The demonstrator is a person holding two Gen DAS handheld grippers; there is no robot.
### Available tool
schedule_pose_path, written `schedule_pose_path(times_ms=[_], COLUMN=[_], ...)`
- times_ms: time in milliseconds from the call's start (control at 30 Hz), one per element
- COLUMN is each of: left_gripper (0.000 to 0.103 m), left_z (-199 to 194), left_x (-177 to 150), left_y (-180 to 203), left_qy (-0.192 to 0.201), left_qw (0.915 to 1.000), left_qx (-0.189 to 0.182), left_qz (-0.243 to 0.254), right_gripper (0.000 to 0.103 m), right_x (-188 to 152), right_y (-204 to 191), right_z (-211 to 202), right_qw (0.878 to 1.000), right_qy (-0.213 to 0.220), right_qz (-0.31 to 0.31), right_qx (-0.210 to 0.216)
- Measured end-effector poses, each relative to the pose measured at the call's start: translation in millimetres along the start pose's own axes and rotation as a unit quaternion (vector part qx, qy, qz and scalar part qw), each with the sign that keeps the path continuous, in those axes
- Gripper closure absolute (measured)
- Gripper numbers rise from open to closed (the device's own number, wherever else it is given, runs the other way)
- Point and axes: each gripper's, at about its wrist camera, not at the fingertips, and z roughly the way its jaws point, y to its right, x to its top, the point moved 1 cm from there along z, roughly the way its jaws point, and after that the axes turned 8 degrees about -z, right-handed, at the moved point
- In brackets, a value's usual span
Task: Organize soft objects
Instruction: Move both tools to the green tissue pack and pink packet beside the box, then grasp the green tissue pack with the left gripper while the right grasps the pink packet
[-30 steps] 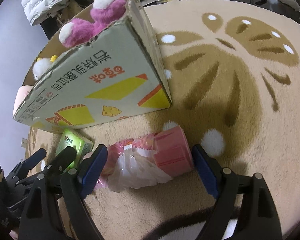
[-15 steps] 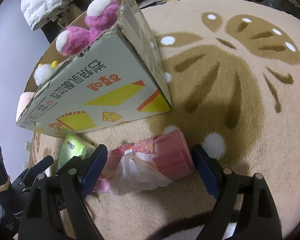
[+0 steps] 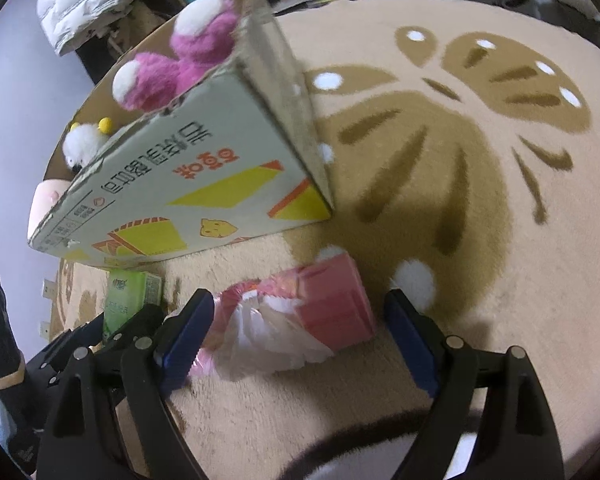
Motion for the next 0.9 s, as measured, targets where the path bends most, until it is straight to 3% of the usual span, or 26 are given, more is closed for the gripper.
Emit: schedule_pose_path(times_ms=[200,333,567,900], left_gripper=[0.05,0.05,0.05,0.05], left_z=[-7.0,-11.5,-14.5,-7.0], left_x=[-0.8,-1.2,1.1,-2.4], left_y=[-0.1,-1.8,-2.6,6.4], left_qy=[0.007,0.013,0.018,0.014], left_qw=[0.9999,0.9996,0.9992,0.9993], left_qx=[0.007,0.012,0.023,0.03], left_qz=[-0.011,-0.024,-0.028,-0.018], right_gripper=[0.012,0.021,0.021,0.009], right_x=[-8.5,-9.2,7.3,23.8], right_y=[2.6,-3.3,-9.8,-48.8], right_z=[-7.1,-3.0,14.2,45.9], right_qw=[1.0,1.0,0.999,0.999], right_qy=[-0.016,-0.021,-0.008,-0.013], right_qz=[0.018,0.011,0.028,0.014], right_qx=[-0.009,0.004,0.021,-0.045])
